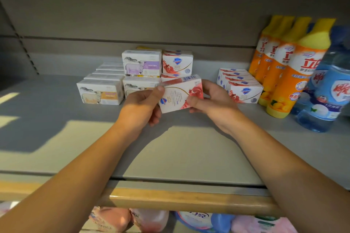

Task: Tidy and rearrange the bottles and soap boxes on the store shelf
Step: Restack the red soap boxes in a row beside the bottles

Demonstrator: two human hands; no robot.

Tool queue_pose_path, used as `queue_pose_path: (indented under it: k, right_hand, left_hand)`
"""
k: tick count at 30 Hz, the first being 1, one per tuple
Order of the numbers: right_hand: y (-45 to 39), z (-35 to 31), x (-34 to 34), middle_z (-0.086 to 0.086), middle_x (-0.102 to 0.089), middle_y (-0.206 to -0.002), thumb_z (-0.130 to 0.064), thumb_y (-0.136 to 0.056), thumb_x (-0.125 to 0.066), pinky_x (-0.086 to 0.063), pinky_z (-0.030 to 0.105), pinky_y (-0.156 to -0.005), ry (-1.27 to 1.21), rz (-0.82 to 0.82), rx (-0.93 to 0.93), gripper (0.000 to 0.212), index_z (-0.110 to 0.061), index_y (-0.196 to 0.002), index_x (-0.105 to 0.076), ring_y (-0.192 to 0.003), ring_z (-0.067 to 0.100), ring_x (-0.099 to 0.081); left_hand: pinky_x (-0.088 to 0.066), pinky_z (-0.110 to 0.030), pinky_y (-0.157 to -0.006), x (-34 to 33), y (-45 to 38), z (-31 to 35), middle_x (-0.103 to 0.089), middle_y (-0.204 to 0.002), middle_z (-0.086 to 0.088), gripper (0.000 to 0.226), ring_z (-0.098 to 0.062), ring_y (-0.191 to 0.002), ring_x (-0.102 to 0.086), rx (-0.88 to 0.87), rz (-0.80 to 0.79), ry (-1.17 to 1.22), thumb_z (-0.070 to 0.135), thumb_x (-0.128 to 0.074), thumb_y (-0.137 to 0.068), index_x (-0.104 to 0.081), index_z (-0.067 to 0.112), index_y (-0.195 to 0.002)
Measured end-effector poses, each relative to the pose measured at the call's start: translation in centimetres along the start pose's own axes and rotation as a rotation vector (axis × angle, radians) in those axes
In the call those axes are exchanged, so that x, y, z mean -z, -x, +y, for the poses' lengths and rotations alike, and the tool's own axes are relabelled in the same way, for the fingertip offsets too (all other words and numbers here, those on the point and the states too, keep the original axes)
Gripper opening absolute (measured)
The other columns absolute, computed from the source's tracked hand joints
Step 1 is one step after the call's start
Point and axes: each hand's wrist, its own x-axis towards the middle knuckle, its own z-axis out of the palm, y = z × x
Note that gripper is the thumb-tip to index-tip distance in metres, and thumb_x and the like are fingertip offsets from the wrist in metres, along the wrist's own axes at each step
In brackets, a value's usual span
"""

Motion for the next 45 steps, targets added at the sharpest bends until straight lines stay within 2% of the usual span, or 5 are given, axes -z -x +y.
queue_pose_path:
  k: [17,24,32,38,45]
  right_hand:
    - [-0.1,-0.2,0.9,0.0,-0.073,-0.097,-0.015,-0.088,-0.07,-0.048,0.027,-0.047,-0.03,0.083,0.07,0.022,-0.018,-0.109,-0.066,-0.053,0.02,-0.061]
    - [0.6,-1.2,0.6,-0.006,-0.066,-0.113,-0.035,-0.085,-0.063,-0.057,0.047,-0.086,0.053,0.062,0.171,0.017,-0.031,-0.101,-0.065,-0.096,0.028,-0.067]
    - [0.5,-0.5,0.2,-0.014,-0.048,-0.141,0.005,-0.074,-0.07,-0.054,0.036,-0.095,0.195,-0.016,0.139,0.082,-0.038,-0.139,-0.042,-0.115,0.006,-0.061]
    - [0.8,-0.7,0.5,-0.016,-0.056,-0.126,-0.004,-0.076,-0.073,-0.043,0.002,-0.076,0.423,-0.055,0.099,0.069,-0.035,-0.133,-0.051,-0.107,-0.013,-0.055]
    - [0.9,-0.7,0.8,-0.012,-0.058,-0.115,-0.029,-0.081,-0.077,-0.035,0.0,-0.074,0.699,0.023,0.18,0.05,-0.027,-0.127,-0.058,-0.101,0.003,-0.054]
  left_hand:
    - [-0.041,-0.025,-0.042,-0.1,0.2,0.1,-0.06,-0.057,-0.009,0.032,-0.021,-0.042,-0.049,0.001,-0.058,0.061,0.035,-0.056,-0.096,-0.064,0.016,-0.072]
    - [-0.054,-0.031,-0.051,-0.1,0.3,0.5,-0.072,-0.105,-0.003,0.018,-0.03,-0.073,-0.071,0.067,-0.135,0.241,0.035,-0.053,-0.097,-0.065,0.033,-0.11]
    - [-0.057,-0.036,-0.065,0.3,0.0,0.1,-0.072,-0.096,-0.006,0.054,-0.024,-0.078,-0.069,0.003,-0.127,0.285,-0.007,-0.051,-0.092,-0.049,0.029,-0.132]
    - [-0.058,-0.041,-0.082,-0.1,0.3,0.0,-0.072,-0.11,-0.006,0.028,-0.025,-0.1,-0.07,-0.017,-0.097,0.087,0.006,-0.061,-0.091,-0.064,0.013,-0.119]
    - [-0.055,-0.043,-0.09,-1.0,0.9,0.4,-0.069,-0.113,-0.006,0.036,-0.024,-0.106,-0.066,-0.104,-0.127,-0.064,-0.002,-0.07,-0.082,-0.065,0.013,-0.115]
